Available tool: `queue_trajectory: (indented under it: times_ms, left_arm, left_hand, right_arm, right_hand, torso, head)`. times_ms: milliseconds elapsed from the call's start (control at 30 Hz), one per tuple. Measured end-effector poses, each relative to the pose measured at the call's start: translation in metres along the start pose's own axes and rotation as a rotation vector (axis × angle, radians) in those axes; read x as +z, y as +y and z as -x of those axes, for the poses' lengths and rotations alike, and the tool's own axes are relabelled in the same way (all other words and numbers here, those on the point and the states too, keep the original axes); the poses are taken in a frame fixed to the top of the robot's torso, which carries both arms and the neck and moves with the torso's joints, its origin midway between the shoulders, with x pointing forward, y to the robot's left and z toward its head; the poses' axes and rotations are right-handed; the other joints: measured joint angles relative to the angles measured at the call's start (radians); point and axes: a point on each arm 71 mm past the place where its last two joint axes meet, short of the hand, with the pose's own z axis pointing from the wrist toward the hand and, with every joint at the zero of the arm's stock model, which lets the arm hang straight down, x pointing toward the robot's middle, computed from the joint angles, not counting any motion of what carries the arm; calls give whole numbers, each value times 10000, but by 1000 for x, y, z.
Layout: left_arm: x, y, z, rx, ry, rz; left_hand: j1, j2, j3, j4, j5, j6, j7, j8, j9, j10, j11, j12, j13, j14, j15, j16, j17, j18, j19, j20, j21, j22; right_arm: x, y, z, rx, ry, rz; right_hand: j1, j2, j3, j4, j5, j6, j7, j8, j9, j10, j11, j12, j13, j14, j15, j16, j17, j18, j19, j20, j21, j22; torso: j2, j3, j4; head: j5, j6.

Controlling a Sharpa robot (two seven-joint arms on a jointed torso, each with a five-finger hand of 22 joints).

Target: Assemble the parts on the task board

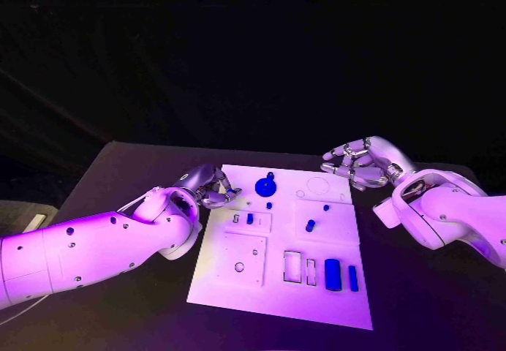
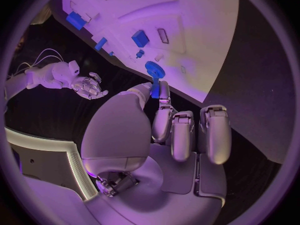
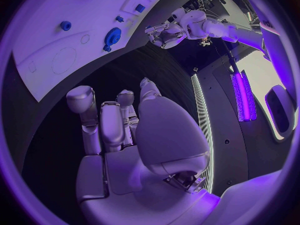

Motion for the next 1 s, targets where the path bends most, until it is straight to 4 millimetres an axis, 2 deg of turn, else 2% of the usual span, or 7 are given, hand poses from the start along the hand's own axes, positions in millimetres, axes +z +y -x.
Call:
queue_trajectory:
  times_ms: [367,1000]
  left_arm:
    - [17,1,-3,1226,-640,-903]
    - [34,7,-15,2298,-374,-961]
  left_hand:
    - [0,0,28,29,-24,1,1,31,-13,0,1,0,0,0,0,0,7,0,0,0,0,0]
    - [66,-66,112,111,0,3,4,20,-37,-16,17,-143,-116,-1,1,0,7,1,0,0,0,6]
  right_arm:
    - [0,0,0,0,-1,-1]
    - [0,0,-1,12,15,10]
  right_hand:
    - [0,0,0,0,0,0,0,0,0,0,0,0,0,0,0,0,0,0,0,0,0,0]
    - [0,0,0,0,0,0,0,0,-1,0,0,0,0,0,0,0,0,0,0,0,0,1]
  torso:
    - [4,0,-11]
    - [5,2,-4]
  head:
    - [18,25]
    - [9,25]
